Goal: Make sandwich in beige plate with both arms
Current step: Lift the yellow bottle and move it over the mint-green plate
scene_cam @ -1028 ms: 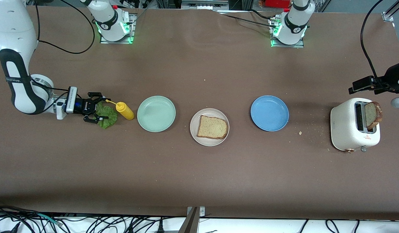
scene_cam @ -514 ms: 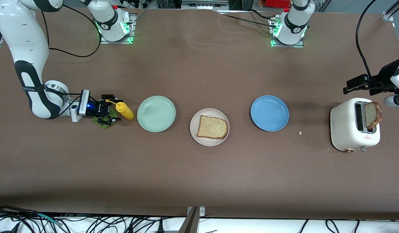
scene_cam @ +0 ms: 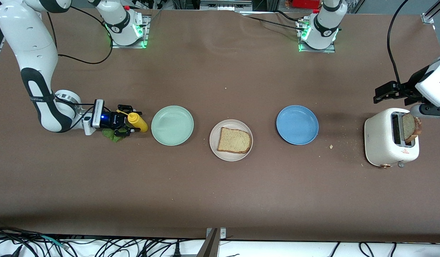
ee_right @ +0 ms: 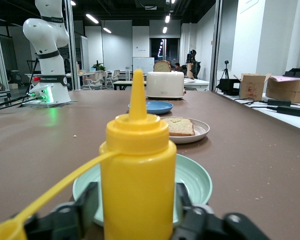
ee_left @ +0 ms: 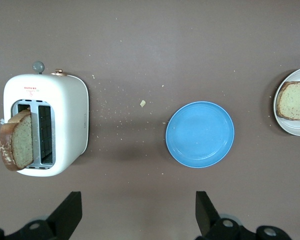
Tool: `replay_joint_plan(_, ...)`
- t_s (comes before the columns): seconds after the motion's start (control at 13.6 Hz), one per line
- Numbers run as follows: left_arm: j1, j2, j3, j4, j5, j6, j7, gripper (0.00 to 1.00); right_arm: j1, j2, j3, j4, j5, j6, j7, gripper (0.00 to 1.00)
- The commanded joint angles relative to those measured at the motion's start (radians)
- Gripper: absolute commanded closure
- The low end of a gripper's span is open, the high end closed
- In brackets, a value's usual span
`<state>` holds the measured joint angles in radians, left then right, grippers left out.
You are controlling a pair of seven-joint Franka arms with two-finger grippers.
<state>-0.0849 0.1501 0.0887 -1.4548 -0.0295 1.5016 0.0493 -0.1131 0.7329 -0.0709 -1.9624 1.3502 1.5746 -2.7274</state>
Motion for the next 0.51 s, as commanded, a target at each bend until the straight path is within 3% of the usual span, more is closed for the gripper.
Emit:
replay_joint_plan(0.0, 0.013, 0.002, -0.007, 0.013, 0.034, -0.011, 0.004, 0.0, -0.003, 0.005, 0.0, 0.043, 0.009, -0.038, -0.06, 1.0)
replay_joint_plan(0.15, 0.013, 0.002, -0.004, 0.014, 0.034, -0.009, 0.006, 0.0, -0.002, -0.015, -0.003, 0.069, 0.001, -0.044, -0.02, 1.0)
replay_joint_plan(0.44, 0.011, 0.003, -0.006, 0.013, 0.036, -0.009, 0.006, 0.0, 0.027, -0.104, -0.001, 0.124, -0.071, -0.027, 0.265, 1.0)
